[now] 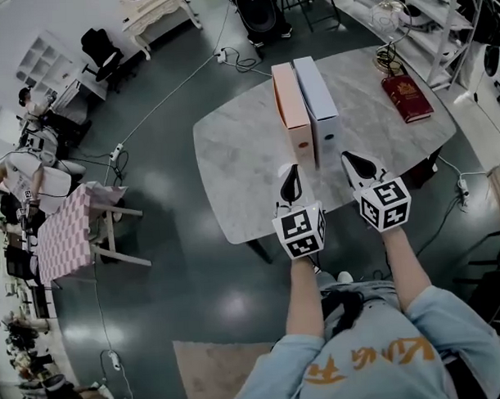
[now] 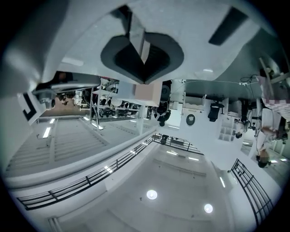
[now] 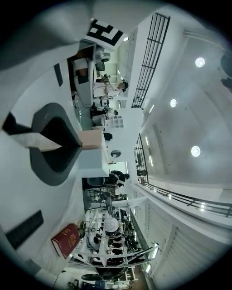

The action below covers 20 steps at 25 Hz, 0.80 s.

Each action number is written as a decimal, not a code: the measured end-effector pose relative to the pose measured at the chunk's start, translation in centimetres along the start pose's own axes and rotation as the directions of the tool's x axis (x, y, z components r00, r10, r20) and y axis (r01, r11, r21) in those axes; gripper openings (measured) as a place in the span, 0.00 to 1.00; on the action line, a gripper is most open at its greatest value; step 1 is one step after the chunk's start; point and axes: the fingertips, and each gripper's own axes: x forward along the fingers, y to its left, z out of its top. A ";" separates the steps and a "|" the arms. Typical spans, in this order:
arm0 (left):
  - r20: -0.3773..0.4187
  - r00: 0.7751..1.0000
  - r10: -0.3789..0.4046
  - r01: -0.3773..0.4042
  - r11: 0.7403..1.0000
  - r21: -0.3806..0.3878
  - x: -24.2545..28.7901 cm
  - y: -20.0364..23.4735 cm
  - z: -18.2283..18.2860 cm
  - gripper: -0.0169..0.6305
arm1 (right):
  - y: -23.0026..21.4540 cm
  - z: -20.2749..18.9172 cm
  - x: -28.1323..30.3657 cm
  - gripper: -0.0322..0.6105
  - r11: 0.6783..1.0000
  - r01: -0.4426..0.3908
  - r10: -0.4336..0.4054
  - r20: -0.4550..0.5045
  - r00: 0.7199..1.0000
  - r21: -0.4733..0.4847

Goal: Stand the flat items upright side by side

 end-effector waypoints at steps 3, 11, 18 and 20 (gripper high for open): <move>0.015 1.000 0.012 -0.012 1.000 0.028 -1.5 -1.7 -0.5 0.05 | 0.0 -0.5 -1.7 0.05 1.000 -0.016 0.016 0.005 1.000 -0.015; 0.028 0.999 0.018 -0.020 0.997 0.078 -4.3 -4.5 -0.5 0.05 | 0.9 0.6 -4.9 0.05 0.999 -0.038 0.041 0.061 0.997 -0.038; 0.045 0.999 0.023 -0.027 0.995 0.097 -5.6 -5.7 -0.6 0.05 | 0.9 0.7 -6.6 0.05 0.997 -0.030 0.036 0.083 0.996 -0.066; 0.049 0.998 0.025 -0.029 0.995 0.099 -5.7 -5.9 -0.5 0.05 | 0.9 0.5 -6.7 0.05 0.995 -0.027 0.034 0.077 0.996 -0.091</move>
